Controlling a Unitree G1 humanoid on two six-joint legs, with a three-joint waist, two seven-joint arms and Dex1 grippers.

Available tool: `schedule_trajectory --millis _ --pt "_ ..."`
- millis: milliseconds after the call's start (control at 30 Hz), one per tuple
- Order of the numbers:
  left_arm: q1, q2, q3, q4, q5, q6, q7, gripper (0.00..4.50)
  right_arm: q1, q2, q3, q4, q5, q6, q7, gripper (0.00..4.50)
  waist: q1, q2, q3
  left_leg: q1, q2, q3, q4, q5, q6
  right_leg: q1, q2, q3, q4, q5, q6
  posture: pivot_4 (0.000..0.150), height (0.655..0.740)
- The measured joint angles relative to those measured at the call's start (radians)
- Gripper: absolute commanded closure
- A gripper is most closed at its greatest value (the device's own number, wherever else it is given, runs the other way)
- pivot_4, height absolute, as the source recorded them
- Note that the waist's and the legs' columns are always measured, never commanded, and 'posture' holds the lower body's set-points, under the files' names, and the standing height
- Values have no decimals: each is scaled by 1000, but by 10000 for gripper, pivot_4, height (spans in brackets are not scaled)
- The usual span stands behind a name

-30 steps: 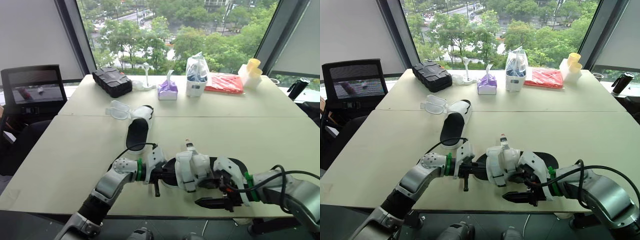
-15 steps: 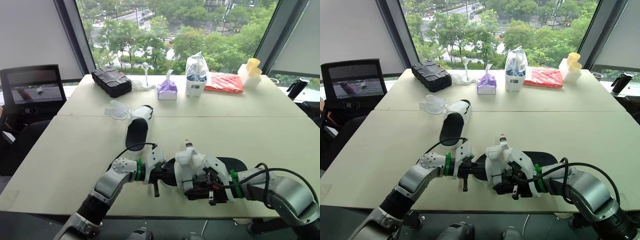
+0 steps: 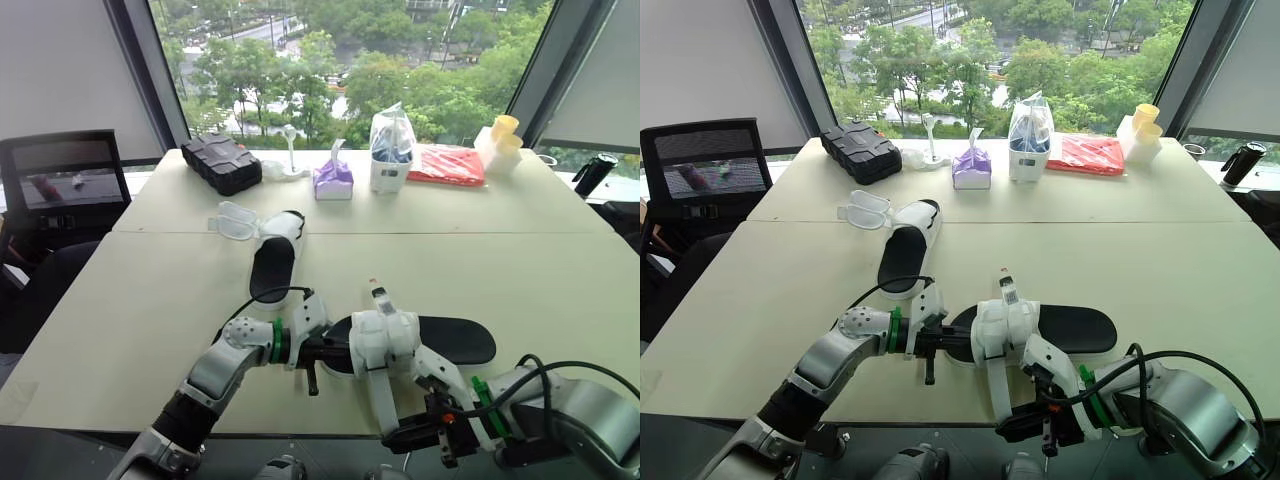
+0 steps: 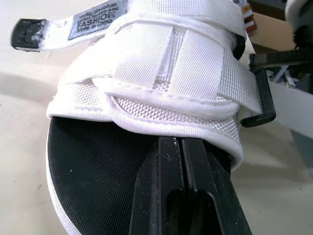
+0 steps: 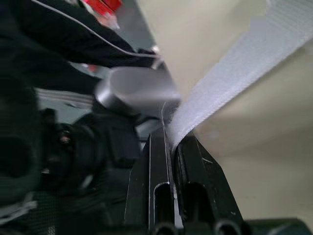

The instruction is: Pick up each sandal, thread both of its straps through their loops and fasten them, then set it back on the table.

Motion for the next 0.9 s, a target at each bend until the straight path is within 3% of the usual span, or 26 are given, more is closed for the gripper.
schedule_trajectory --millis 333,500,633,733,900 --pt "26 23 -2 -64 -2 35 -6 45000 -13 -14 -9 -6 58 16 25 44273 -1 0 0 -1 0 0 -3 1 3 -2 0 0 -1 1 3 1500 7400" --pt "22 27 -2 -61 -2 45 -8 45000 -169 -8 -147 3 199 64 21 44273 0 0 0 0 0 0 -2 -1 1 -1 0 0 0 0 0 1500 7400" --pt "13 29 -2 -52 -2 44 -17 45000 -308 25 -148 75 251 119 -2 44273 -1 0 0 -1 0 1 -2 0 1 -2 0 0 -1 0 0 1500 7400" --pt "2 22 -3 -43 -2 41 -16 45000 -431 69 -100 179 228 139 -16 44273 -1 0 0 -1 0 1 -2 1 3 -3 0 1 0 0 0 1500 7400" --pt "3 21 -4 -36 -1 30 -14 45000 -470 122 33 318 69 51 -7 44273 -1 0 0 -1 -1 1 -2 1 3 -4 0 1 1 1 2 1500 7400"
